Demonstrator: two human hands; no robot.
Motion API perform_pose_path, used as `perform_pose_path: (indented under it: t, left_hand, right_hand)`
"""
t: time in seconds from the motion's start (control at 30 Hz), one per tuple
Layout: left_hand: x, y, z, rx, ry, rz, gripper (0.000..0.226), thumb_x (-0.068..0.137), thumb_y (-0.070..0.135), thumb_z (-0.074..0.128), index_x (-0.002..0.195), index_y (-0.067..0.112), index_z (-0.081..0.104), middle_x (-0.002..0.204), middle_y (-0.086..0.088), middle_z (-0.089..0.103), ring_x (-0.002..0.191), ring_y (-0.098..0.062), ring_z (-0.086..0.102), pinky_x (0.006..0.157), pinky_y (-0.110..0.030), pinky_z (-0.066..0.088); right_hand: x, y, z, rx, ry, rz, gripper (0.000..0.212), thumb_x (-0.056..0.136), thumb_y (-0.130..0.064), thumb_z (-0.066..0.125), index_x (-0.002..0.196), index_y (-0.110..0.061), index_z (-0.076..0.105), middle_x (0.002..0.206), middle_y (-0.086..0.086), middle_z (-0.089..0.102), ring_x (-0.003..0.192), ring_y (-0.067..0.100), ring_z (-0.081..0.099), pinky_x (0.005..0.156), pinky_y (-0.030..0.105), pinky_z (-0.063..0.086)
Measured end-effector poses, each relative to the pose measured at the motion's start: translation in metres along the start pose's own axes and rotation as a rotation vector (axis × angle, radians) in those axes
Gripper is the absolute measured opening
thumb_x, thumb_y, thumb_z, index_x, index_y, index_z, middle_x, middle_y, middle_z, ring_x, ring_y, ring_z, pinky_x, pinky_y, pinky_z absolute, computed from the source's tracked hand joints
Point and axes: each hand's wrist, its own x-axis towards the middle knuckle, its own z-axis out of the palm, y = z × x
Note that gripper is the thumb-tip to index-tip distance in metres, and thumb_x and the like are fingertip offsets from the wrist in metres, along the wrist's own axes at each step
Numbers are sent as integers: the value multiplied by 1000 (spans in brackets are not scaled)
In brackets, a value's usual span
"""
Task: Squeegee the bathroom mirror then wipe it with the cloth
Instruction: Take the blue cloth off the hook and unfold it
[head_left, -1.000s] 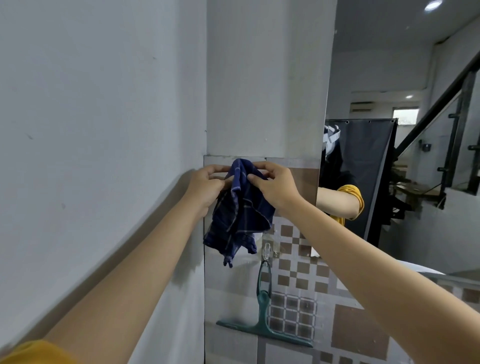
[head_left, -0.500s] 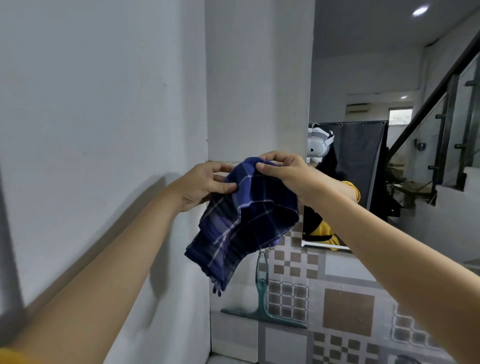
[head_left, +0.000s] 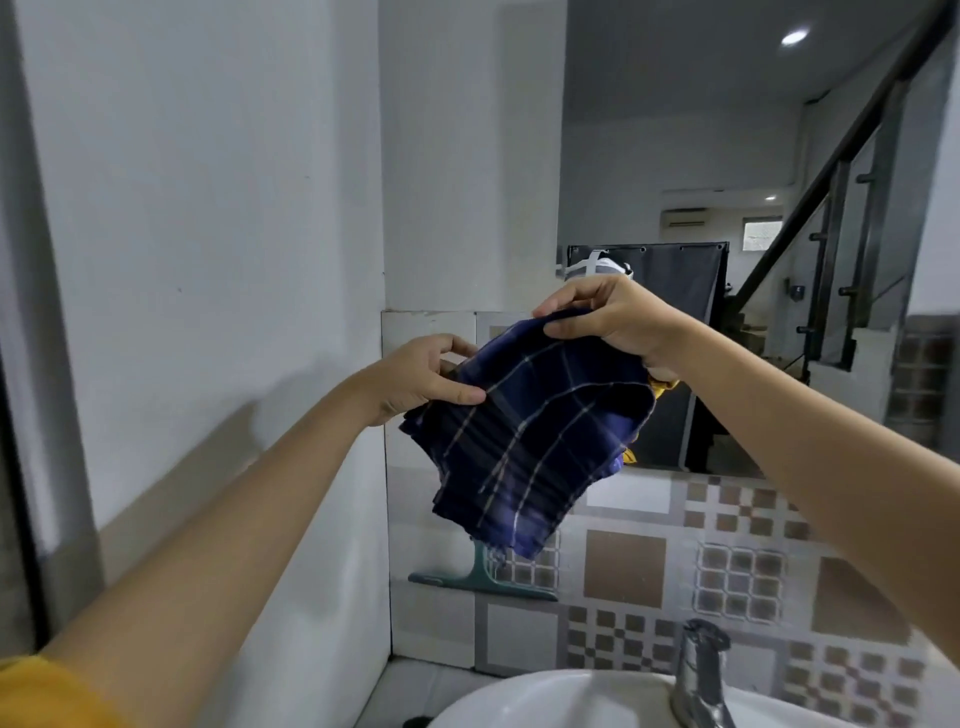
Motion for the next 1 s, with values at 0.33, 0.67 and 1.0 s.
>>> perform_pose_path:
  t: [0.33,0.67,1.0]
  left_hand:
    - [7,23,55,-149,25,129,31,80,-3,64,102,15,55,97,-18,66,79,-27,65,70,-38,57]
    - [24,26,119,-46,-99,71,31,81,-1,64,108,13,66,108,-12,68,98,-23,66,83,-32,55]
    - [45,24,162,-391,69,-67,27,92,7,49,116,1,58,111,-17,64,106,-27,59,91,-36,49]
  right_hand:
    - [-49,17,-32,-80,225,120,12,79,-8,74,83,-19,75,109,6,71,97,23,68,76,23,56]
    - [-68,38,-55,-118,322,198,25,74,-4,78,63,-27,74,99,2,69,100,22,65,91,33,53]
    - [-92,68,-57,272,353,322,10,77,5,71,80,-4,68,74,3,67,60,9,67,59,17,57]
